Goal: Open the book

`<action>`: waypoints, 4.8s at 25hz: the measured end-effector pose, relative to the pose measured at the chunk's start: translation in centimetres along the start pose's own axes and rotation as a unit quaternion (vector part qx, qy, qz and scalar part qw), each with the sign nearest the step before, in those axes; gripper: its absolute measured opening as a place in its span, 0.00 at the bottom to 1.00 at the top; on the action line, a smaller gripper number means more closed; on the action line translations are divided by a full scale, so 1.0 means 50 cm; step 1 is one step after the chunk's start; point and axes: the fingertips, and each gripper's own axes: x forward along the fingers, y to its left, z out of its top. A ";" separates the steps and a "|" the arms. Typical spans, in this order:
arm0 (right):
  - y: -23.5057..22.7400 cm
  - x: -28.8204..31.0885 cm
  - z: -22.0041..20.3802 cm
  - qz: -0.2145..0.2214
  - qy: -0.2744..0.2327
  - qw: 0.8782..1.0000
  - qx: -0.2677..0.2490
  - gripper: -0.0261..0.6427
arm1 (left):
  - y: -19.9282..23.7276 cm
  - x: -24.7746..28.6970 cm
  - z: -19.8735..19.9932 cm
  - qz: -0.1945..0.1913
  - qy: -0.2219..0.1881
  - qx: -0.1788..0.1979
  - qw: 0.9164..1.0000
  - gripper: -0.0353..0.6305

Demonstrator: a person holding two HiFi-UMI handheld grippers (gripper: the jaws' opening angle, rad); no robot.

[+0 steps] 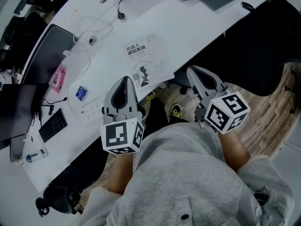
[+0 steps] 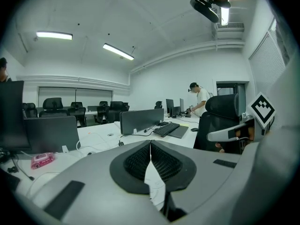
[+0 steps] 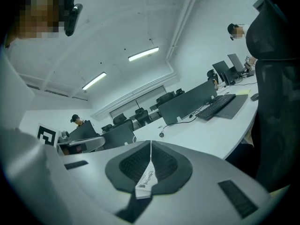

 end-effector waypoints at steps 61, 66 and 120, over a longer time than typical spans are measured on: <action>-0.120 0.180 -0.363 -0.032 0.161 0.967 0.193 0.21 | 0.121 0.197 -0.442 0.011 0.243 -0.056 0.968 0.07; -0.114 0.195 -0.383 -0.026 0.151 0.967 0.205 0.21 | 0.131 0.206 -0.456 0.006 0.237 -0.047 0.970 0.07; 0.137 0.314 -0.205 0.136 0.114 0.983 -0.052 0.11 | 0.184 0.088 -0.326 0.065 0.142 -0.135 0.978 0.07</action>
